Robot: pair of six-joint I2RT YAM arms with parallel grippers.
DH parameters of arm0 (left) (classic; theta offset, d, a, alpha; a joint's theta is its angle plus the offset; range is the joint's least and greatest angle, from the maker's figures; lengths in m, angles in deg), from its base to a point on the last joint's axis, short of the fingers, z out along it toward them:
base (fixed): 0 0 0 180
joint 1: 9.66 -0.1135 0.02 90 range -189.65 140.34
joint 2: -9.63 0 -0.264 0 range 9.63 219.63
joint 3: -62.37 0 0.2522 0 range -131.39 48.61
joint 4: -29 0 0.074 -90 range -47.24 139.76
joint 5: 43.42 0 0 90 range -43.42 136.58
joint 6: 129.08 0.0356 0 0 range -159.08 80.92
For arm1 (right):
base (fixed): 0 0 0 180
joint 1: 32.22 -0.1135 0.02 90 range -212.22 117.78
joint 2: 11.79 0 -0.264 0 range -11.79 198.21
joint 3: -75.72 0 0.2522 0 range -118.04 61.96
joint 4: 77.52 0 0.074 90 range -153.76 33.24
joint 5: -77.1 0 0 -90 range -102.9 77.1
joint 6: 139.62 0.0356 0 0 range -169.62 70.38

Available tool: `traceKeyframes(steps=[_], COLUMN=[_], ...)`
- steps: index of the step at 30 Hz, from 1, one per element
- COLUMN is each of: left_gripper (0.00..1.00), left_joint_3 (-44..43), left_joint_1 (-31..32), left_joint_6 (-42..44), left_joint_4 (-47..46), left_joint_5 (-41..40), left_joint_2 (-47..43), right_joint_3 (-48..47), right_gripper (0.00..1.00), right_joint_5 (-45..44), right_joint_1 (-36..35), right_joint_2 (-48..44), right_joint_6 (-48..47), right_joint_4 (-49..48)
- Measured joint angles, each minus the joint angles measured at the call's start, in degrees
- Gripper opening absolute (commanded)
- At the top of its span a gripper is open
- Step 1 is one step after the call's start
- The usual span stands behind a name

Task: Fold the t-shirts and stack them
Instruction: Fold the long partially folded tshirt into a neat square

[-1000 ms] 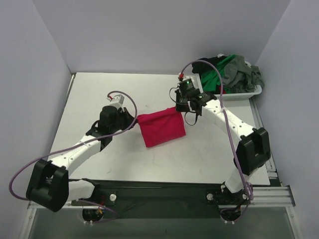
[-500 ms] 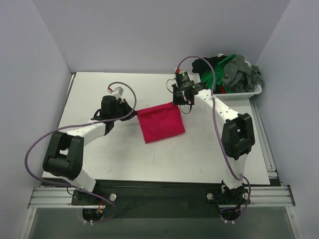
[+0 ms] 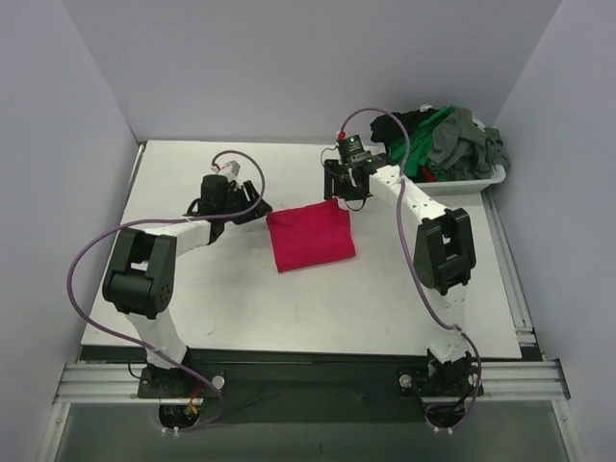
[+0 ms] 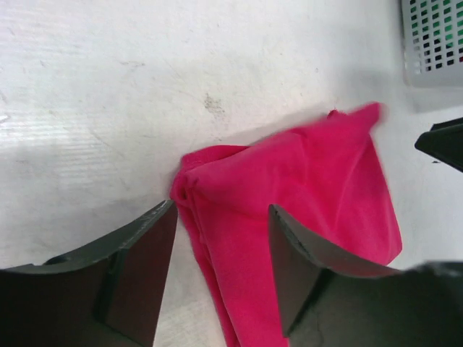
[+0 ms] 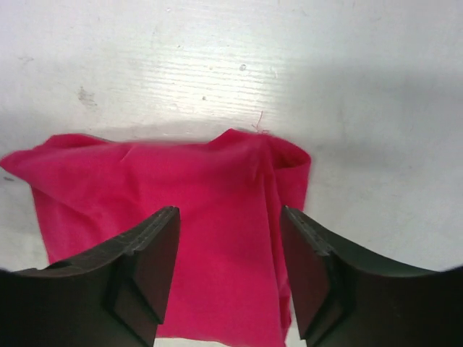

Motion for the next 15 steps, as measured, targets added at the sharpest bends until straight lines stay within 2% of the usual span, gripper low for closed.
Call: traceKeyframes(steps=[1, 3, 8, 15], left_gripper=[0.72, 0.76, 0.78, 0.78], left_joint_3=[-0.6, -1.0, 0.6, 8.6], left_joint_1=[-0.1, -0.3, -0.4, 0.9], left_joint_6=[0.1, 0.2, 0.7, 1.7], left_joint_4=[0.1, 0.2, 0.3, 0.2], left_joint_5=[-0.3, -1.1, -3.1, -3.6], left_joint_2=[0.4, 0.5, -1.7, -10.7], right_joint_3=[-0.8, -1.3, -0.7, 9.4], right_gripper=[0.68, 0.71, 0.72, 0.72], right_joint_5=[0.0, 0.0, -0.7, -3.5], right_joint_1=[0.2, 0.4, 0.5, -5.0], right_joint_2=[0.6, 0.9, -0.3, -11.0], right_joint_6=[-0.5, -1.1, -1.6, -2.0], right_joint_4=[0.4, 1.0, 1.7, 0.9])
